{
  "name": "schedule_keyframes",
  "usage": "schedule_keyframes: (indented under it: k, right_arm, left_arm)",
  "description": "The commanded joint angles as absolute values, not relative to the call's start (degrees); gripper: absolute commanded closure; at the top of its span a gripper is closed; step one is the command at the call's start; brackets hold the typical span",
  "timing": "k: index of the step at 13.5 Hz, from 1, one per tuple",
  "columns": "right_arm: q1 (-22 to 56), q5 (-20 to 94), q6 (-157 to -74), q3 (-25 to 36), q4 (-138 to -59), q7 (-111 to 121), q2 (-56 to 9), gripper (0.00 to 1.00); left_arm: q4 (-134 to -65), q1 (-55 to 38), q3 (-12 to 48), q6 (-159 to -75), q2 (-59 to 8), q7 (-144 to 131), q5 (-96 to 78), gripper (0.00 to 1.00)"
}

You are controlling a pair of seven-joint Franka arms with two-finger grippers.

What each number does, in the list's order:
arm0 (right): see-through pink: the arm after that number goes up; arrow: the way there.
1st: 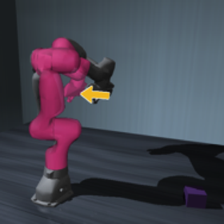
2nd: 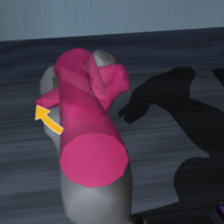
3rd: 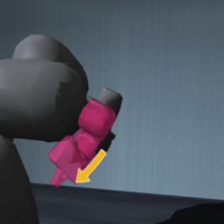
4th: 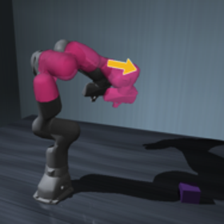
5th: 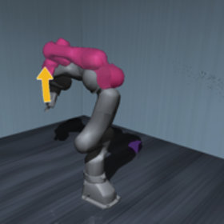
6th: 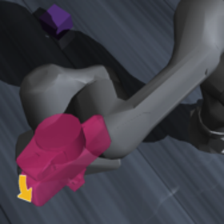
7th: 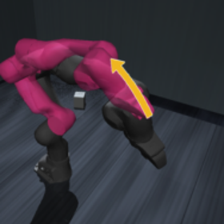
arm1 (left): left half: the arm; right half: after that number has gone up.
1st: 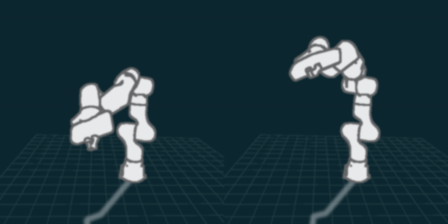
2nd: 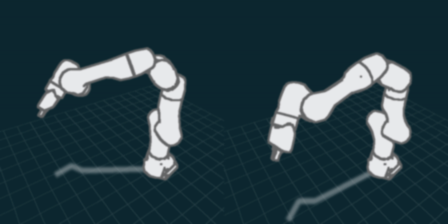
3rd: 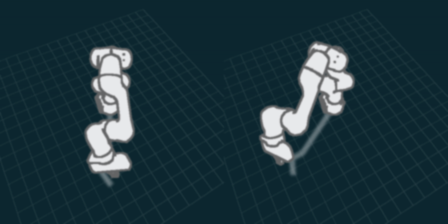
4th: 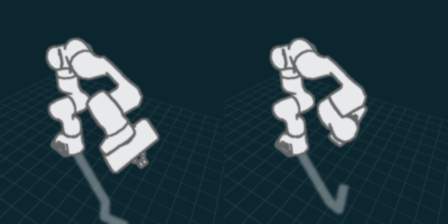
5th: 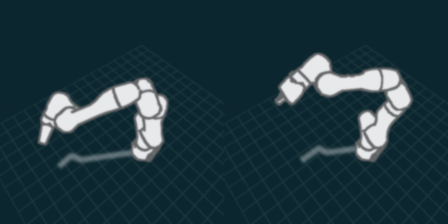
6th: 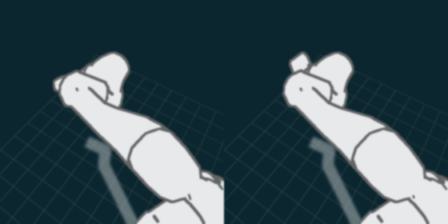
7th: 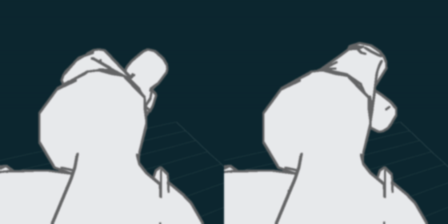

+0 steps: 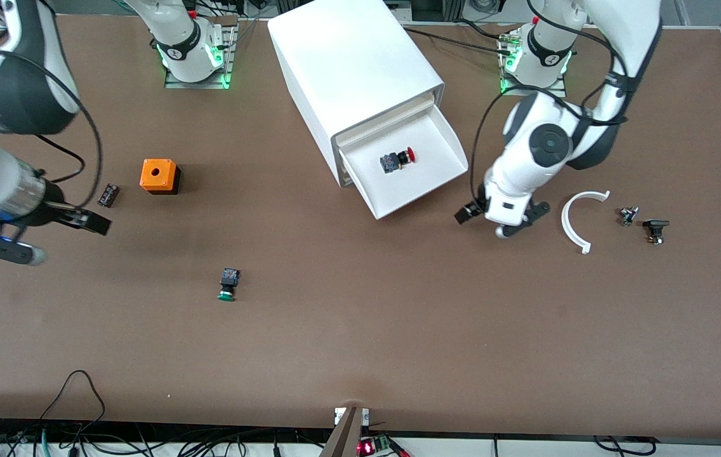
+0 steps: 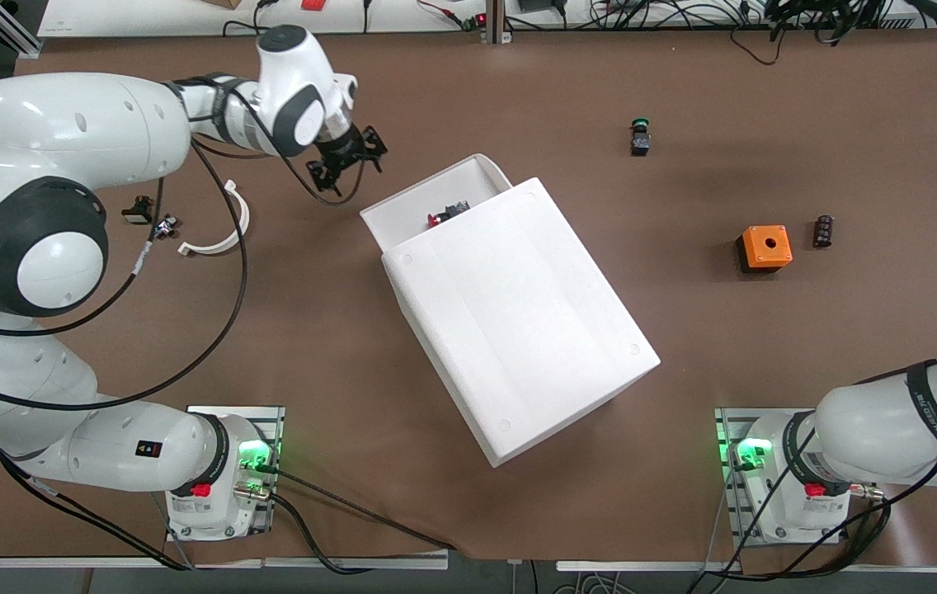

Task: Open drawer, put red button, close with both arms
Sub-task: 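Push the drawer shut with the left gripper while the right gripper withdraws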

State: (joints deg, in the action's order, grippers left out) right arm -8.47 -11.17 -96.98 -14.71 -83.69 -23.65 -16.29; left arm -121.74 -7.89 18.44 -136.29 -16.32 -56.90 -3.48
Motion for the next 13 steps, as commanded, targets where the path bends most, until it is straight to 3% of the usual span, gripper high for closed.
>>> schedule_keyframes:
  k: [1,5,9,13]
  right_arm:
    - [-8.79,-10.28,-94.76,-14.51,-85.26,-21.46,-10.82,0.00]
    - [-8.79,-9.76,-92.74,-9.15,-84.55,-13.20,-8.70,0.00]
    - [-9.05,-7.40,-89.83,-7.57,-84.11,-5.31,-5.64,0.00]
    - [-8.88,-1.05,-92.18,-4.39,-92.60,-2.90,0.86,0.00]
  left_arm:
    - [-124.18,-8.00,23.53,-136.58,-14.94,-60.37,-4.57,0.00]
    - [-127.08,-8.00,31.18,-135.97,-14.07,-60.91,-4.57,0.00]
    - [-127.53,-7.82,36.64,-131.05,-12.75,-60.91,-4.66,0.00]
    - [-127.53,-7.82,39.46,-127.97,-12.39,-60.65,-4.75,0.00]
